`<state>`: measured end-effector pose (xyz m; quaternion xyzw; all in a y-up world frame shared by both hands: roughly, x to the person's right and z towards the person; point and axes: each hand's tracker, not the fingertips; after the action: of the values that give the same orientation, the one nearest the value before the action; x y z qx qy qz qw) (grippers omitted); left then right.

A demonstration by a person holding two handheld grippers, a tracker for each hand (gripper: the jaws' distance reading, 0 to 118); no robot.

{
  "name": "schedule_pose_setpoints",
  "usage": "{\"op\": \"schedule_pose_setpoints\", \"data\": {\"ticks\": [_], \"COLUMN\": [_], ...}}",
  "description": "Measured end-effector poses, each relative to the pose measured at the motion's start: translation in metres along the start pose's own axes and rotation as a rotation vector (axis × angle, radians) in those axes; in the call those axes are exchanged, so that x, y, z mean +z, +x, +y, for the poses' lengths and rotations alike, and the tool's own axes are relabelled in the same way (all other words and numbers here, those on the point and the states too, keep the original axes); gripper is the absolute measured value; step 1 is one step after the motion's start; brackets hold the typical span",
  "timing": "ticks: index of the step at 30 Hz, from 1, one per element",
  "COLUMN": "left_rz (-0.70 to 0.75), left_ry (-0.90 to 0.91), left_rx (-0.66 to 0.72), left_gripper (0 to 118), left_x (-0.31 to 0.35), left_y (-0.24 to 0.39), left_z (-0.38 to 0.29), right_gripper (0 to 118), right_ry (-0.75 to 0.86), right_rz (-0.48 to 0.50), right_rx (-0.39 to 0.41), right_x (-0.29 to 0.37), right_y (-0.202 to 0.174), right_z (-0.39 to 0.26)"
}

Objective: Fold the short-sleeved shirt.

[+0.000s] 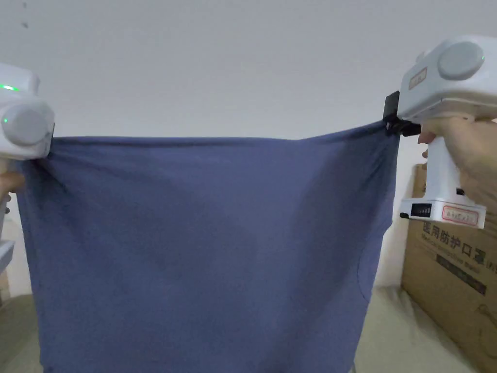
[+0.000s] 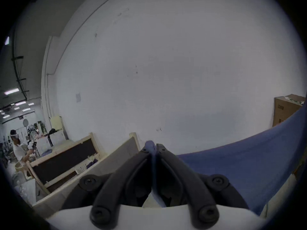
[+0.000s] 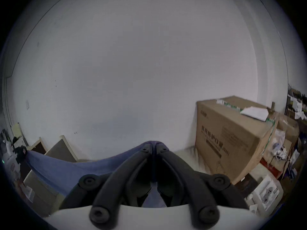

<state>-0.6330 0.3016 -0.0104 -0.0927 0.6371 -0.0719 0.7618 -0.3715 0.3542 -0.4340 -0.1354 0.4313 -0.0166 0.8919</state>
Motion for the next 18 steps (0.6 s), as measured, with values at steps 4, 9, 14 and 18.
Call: {"op": "schedule_pose_setpoints", "data": {"ticks": [4,9,14,18], "left_rz": [-0.009,-0.031,-0.109,-0.156], "left_ry": [0.028,-0.052,-0.271,-0.48], "left_rx": [-0.003,-0.07,-0.106,-0.146], "left_gripper": [2,2,2,2], "left_x": [0.004,-0.021,-0.066,-0.086], "left_y": [0.012,0.047,0.095,0.13], "left_z": [-0.002,-0.059,-0.178,-0.289], "right_gripper": [3,3,3,3], "right_ry": [0.037,-0.071,-0.294,-0.478], "right_rz": [-0.027,-0.069,-0.117,-0.145], "right_rx": [0.009,0.064,0.08,0.138], "right_x": [0.012,-0.017,-0.082,-0.13], "right_y": [0.008,0.023,0.041,0.054], "right_z": [0.001,-0.052,-0.162,-0.27]}}
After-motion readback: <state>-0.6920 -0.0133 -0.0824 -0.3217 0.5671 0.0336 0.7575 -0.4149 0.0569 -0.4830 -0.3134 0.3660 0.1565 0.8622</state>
